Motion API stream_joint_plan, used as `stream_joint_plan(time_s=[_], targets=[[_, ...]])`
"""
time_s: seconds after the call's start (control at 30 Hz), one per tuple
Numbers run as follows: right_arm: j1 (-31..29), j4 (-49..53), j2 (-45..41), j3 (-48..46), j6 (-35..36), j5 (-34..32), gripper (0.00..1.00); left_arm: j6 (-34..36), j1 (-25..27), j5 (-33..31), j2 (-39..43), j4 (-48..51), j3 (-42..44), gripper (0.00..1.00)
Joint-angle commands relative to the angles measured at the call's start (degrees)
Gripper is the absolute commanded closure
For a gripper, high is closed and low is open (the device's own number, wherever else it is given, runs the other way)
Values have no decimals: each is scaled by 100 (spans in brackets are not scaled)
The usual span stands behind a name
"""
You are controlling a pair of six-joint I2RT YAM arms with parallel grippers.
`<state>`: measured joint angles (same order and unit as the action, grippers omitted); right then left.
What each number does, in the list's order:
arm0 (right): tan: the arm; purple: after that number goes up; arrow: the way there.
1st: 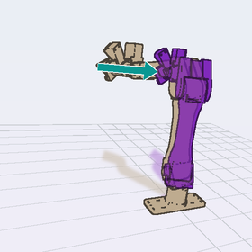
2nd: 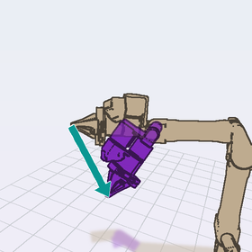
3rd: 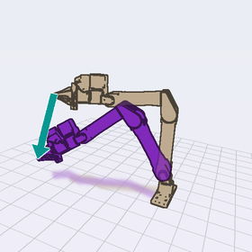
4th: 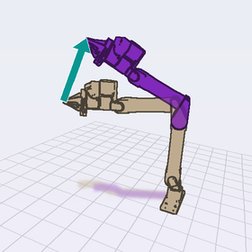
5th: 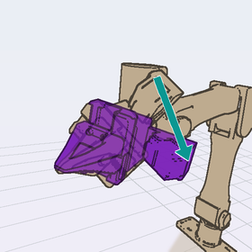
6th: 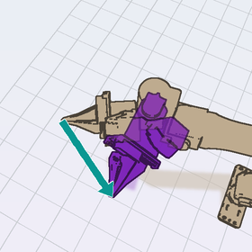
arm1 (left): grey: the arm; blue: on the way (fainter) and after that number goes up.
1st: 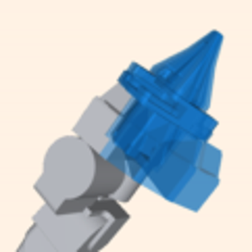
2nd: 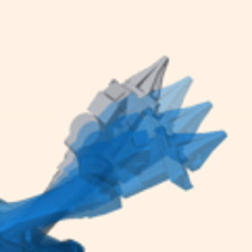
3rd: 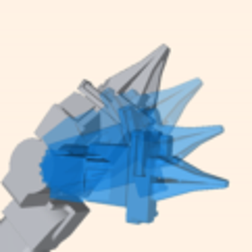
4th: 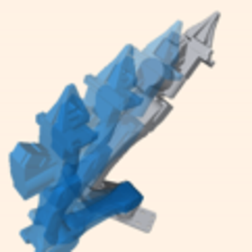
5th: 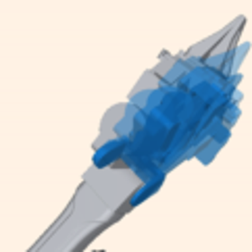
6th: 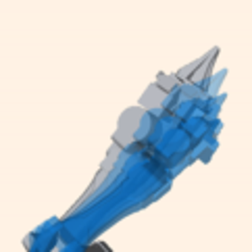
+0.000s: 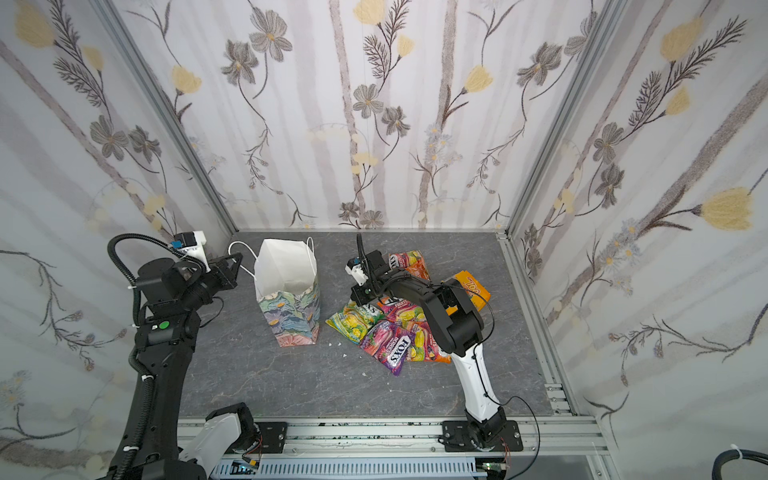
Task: Place the snacks into the paper bag
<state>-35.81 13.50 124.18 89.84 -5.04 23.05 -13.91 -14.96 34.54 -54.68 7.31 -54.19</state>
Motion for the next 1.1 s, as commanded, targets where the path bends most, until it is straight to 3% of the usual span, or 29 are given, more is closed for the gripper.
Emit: stream_joint_plan(time_s=[0.0,0.6,1.07], targets=[[29,-153,-283,-49,-116,68,100,11,-2,8,18,-149,10,100],[47,-55,-1697,67,-89,-226,100,11,-7,16,23,-147,5,100],[57,346,-2051,1376,134,-640,100,-6,-2,43,44,-168,14,100]])
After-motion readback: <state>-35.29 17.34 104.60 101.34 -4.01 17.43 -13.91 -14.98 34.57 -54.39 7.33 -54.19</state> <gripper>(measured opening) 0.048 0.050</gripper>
